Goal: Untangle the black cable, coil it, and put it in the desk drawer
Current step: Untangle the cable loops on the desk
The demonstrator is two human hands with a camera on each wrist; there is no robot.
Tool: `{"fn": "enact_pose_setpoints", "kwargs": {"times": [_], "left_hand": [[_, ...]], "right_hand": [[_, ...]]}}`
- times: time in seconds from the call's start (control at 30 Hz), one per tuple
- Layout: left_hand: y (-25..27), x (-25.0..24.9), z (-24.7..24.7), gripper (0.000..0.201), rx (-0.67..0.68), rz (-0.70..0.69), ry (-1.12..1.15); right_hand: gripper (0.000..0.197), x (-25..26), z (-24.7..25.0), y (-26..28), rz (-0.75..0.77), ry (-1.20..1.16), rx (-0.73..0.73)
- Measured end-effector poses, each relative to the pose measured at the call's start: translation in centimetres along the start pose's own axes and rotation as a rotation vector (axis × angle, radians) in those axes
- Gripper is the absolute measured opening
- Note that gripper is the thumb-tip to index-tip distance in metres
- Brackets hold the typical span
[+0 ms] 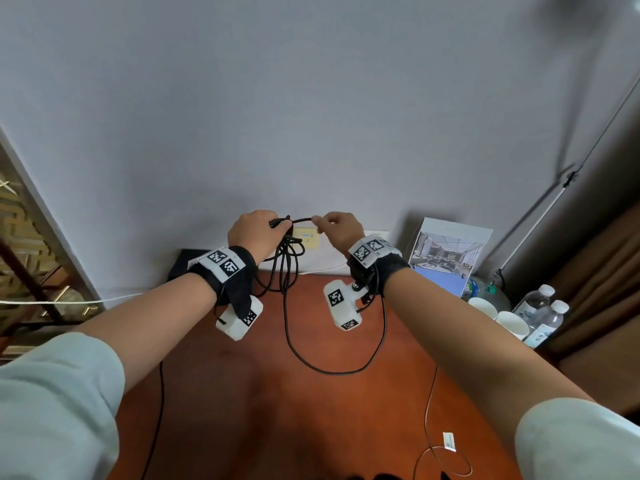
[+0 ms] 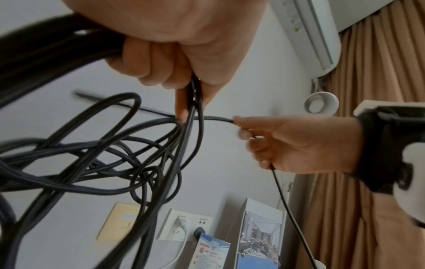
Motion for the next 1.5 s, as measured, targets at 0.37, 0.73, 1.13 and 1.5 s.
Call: {"fn": "enact_pose_setpoints", "kwargs": {"times": [0.37,0.73,1.13,1.5], "left_hand": [[-0.6,6.7,0.5,0.043,0.022,0.205,0.05],[-0.5,6.7,-0.7,0.036,-0.007,0.249,0.541],[0.4,3.1,0.2,0.026,-0.046,0.345,0.912],[0.9,1.1,-0.8,0.017,0.064,0.368,1.198]], "right_hand": [[0.038,-8.2,4.5,0.5,-0.314,-0.597,-0.346],[0.035,-13.8,1.4,-0.4,-0.375,-0.158,0.036],[0.054,-13.6,-0.6,2.5,-0.217,0.1,0.41],[0.028,-8.8,-4.0,3.0,-0.171,-0.56,0.445]]}}
Point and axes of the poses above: each hand's wrist, its own y-axis away from the middle knuckle, its own z-axis out of the back of the hand, x = y × z, the point moved 1 cm from there along -y, towards the middle knuckle, and after that the axes turned 10 degrees about y, right-handed, at the moved point
